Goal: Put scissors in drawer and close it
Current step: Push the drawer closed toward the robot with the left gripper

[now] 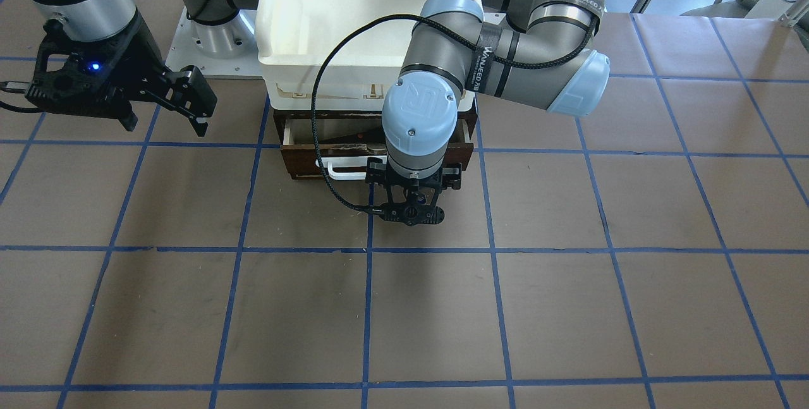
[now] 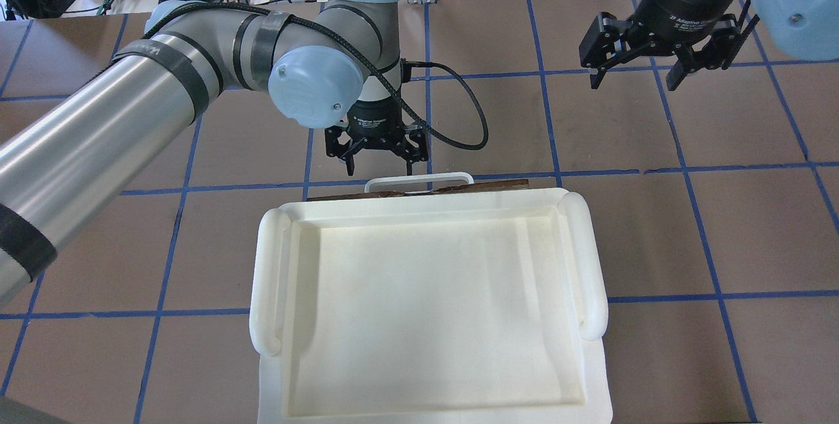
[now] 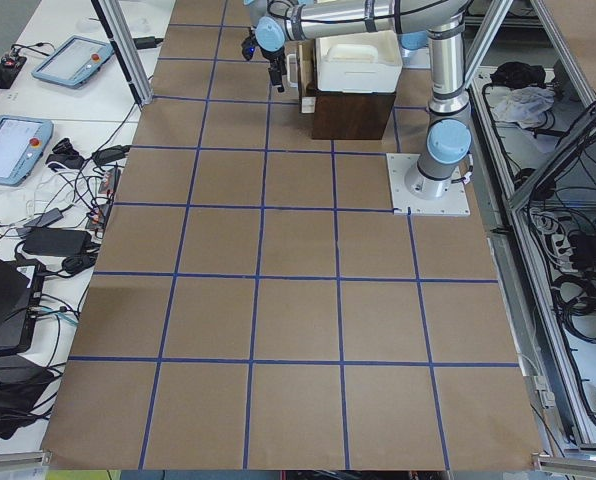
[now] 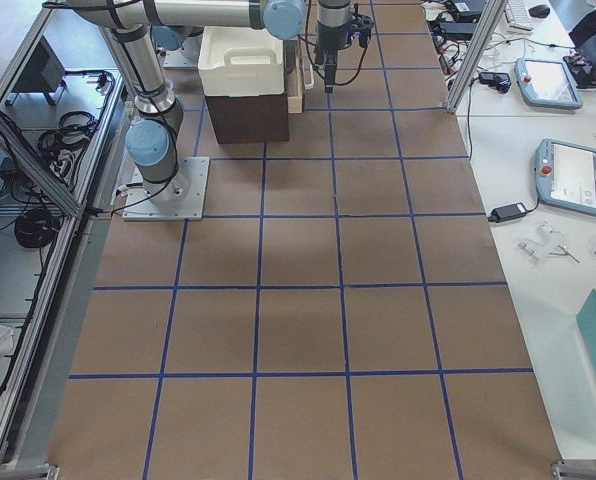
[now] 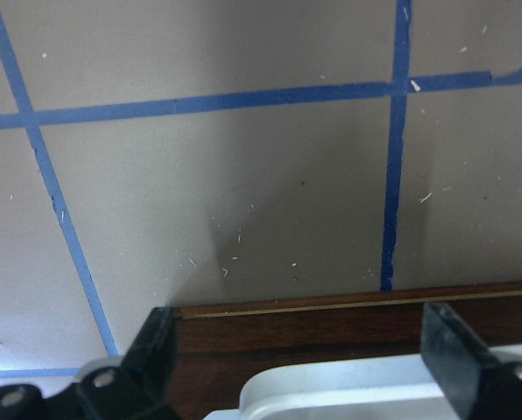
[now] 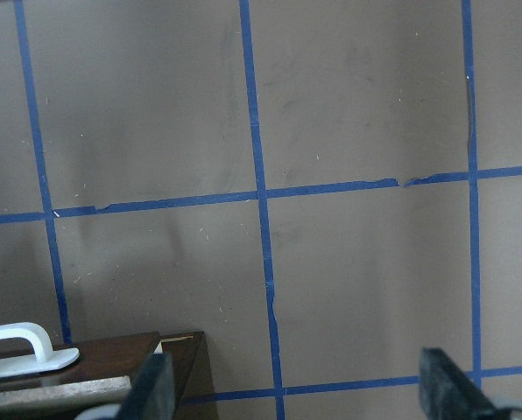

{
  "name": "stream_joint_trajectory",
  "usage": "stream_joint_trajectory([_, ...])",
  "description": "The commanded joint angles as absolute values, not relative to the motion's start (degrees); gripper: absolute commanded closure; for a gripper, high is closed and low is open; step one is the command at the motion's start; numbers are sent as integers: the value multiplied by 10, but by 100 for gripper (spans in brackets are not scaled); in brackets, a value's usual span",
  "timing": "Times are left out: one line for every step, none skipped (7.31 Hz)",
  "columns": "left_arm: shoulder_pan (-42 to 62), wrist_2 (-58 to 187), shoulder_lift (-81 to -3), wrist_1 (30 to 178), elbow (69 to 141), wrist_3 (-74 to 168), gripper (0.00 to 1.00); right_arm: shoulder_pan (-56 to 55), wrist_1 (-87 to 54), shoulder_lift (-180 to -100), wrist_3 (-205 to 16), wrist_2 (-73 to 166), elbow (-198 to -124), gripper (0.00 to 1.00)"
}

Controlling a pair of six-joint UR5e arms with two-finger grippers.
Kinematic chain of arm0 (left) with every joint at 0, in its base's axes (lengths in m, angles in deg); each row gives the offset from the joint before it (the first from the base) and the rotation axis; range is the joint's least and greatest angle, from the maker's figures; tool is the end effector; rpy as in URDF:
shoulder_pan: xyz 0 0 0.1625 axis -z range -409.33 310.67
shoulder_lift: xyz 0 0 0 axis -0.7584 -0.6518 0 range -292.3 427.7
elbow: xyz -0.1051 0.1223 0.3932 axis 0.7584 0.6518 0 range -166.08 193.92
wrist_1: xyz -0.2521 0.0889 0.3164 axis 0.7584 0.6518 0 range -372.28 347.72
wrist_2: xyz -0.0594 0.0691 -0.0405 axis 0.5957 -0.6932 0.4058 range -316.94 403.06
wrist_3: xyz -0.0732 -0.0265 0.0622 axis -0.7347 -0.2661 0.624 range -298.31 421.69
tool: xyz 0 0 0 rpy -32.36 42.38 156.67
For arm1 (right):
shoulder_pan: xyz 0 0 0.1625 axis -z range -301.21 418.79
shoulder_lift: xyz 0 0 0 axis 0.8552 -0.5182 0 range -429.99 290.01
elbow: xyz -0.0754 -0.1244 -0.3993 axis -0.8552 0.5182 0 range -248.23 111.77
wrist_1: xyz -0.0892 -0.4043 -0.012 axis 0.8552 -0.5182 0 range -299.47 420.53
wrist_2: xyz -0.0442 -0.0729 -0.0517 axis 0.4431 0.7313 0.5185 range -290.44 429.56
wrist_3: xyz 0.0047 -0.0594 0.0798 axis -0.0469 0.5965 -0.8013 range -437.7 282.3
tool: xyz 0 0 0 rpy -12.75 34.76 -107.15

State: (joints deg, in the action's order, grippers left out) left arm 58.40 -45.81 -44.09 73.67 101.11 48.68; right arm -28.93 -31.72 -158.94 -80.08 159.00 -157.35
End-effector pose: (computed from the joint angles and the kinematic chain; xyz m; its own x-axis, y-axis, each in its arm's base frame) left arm -0.3112 -0.5297 0.3076 -0.9956 0.0846 -0.0393 0.0719 0.9642 0.2552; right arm 0.1140 -0.5081 0.4904 -0.9967 0.0809 -0.0113 0.0812 0.9961 -0.0358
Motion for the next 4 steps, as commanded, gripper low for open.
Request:
stream_joint_trajectory([584,-458,-430,737,1024,488,0,-289,-327,-1588,-800,1589,-1574,0])
stream_joint_trajectory([585,-457,-427,737,1025,487,0,-289,-327,-1588,-800,1591,-1574,0])
stream_joint_trajectory([606,-458,-419,737,1026,485,0,-288,-328,-1588,-799,1593,-1574,0])
stream_joint_trajectory([618,-459,-422,732,1032,482,0,-288,-328,-1588,-800,1592,-1574,0])
